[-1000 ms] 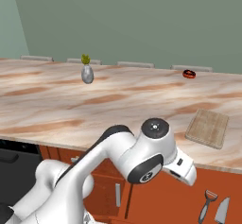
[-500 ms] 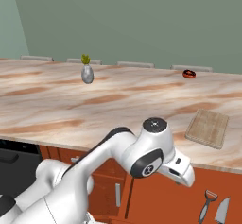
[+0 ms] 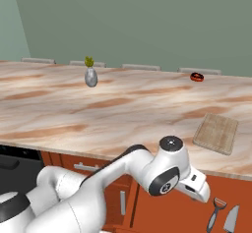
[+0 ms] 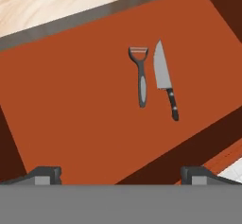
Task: Open the drawer on the right and place the cutting tools on the cutting board.
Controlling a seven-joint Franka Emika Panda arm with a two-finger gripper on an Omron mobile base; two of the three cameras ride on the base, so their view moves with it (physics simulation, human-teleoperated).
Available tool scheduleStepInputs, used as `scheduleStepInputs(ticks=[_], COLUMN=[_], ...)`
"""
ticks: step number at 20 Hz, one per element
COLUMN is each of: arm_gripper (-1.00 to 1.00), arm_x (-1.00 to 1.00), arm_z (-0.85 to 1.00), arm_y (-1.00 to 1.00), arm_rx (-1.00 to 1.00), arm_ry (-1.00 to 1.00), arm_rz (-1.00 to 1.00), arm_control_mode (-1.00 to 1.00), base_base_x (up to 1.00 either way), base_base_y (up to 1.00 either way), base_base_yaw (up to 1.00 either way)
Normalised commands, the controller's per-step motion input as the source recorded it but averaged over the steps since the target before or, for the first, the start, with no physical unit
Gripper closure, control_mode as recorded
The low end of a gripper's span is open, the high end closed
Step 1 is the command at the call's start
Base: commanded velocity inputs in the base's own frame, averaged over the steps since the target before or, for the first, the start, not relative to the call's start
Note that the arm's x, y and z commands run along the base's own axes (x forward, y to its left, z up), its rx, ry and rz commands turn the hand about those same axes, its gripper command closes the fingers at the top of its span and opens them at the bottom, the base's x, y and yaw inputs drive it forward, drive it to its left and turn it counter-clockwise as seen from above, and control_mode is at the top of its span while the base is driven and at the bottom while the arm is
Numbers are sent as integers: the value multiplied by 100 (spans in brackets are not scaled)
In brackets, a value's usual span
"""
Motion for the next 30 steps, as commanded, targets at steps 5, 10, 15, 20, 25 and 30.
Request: scheduleStepInputs(ticks=[5,10,15,20,25,30], arm_gripper=[-100,-100,-100,-100,-100,-100], arm_x=[15,18,19,17,20,19], arm_z=[-37,-35,-41,-43,-39,-19], arm_y=[-39,-26,-18,-20,-24,-14], arm_rx=[0,0,3,2,0,0], arm_ry=[0,0,0,0,0,5], arm_rz=[0,0,0,0,0,0], arm_control_mode=[-100,-100,-100,-100,-100,-100], base_base_x=[0,0,0,0,0,0], base_base_y=[0,0,0,0,0,0], base_base_yaw=[0,0,0,0,0,0])
